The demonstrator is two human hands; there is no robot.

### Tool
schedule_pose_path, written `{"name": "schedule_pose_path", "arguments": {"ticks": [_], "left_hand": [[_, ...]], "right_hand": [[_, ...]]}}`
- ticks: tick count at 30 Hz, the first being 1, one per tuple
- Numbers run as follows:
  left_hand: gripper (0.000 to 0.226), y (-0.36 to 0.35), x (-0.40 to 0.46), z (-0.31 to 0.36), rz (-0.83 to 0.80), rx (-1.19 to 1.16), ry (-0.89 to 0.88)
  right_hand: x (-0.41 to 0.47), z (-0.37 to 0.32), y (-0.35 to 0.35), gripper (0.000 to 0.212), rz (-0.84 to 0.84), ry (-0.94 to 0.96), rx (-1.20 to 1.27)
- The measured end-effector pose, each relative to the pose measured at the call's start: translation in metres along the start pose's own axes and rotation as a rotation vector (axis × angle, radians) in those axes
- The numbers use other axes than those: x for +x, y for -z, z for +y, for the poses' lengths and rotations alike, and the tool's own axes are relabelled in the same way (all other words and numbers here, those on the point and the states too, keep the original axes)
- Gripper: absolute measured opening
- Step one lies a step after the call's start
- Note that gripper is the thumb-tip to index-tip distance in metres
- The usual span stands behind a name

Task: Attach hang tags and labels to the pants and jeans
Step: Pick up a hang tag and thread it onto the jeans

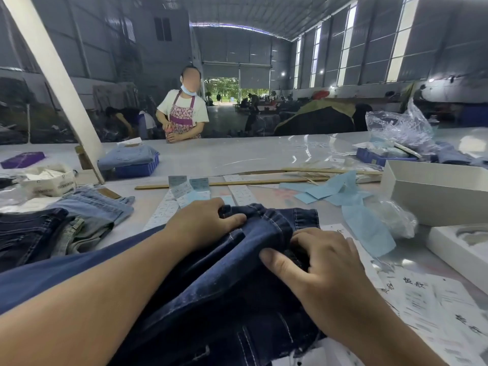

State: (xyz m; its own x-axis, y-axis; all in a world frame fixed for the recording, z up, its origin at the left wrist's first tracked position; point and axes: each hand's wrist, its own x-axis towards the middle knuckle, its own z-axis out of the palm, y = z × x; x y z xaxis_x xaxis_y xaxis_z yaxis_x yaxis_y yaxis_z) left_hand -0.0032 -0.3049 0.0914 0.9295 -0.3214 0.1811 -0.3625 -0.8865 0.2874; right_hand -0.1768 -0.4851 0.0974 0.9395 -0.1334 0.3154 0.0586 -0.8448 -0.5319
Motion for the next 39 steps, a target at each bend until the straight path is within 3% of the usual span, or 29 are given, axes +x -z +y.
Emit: {"name": "schedule_pose_path", "arguments": {"ticks": [3, 9, 13, 20, 24, 28, 32, 36, 39], "left_hand": [[0.040, 0.011, -0.004, 0.001, 0.217, -0.014, -0.080], [0.032, 0.046, -0.002, 0.000, 0.531, -0.110, -0.161], [0.033, 0.057, -0.003, -0.005, 0.650, -0.115, -0.124], [0.037, 0.060, -0.003, -0.007, 0.690, -0.107, 0.003], [0.042, 0.077, -0.005, -0.010, 0.725, -0.120, 0.057], [0.038, 0.091, -0.012, -0.015, 0.767, -0.158, 0.105], [0.033, 0.095, -0.021, -0.018, 0.814, -0.168, 0.102], [0.037, 0.107, -0.025, -0.025, 0.881, -0.163, 0.163], [0.035, 0.125, -0.029, -0.032, 0.967, -0.107, 0.146]], "right_hand": [[0.006, -0.006, 0.001, 0.072, 0.031, 0.002, 0.114], [0.016, -0.010, 0.002, 0.067, 0.079, -0.045, 0.256], [0.016, -0.011, 0.001, 0.092, 0.050, -0.175, 0.213], [0.023, -0.005, -0.001, 0.093, 0.007, -0.187, 0.416], [0.030, -0.011, 0.001, 0.113, 0.002, -0.271, 0.606], [0.036, -0.037, -0.005, 0.134, -0.159, -0.221, 0.620], [0.051, -0.063, -0.020, 0.125, -0.171, -0.170, 0.685], [0.079, -0.074, -0.032, 0.075, -0.137, -0.093, 0.834], [0.106, -0.084, -0.042, 0.070, -0.133, -0.060, 0.867]]}}
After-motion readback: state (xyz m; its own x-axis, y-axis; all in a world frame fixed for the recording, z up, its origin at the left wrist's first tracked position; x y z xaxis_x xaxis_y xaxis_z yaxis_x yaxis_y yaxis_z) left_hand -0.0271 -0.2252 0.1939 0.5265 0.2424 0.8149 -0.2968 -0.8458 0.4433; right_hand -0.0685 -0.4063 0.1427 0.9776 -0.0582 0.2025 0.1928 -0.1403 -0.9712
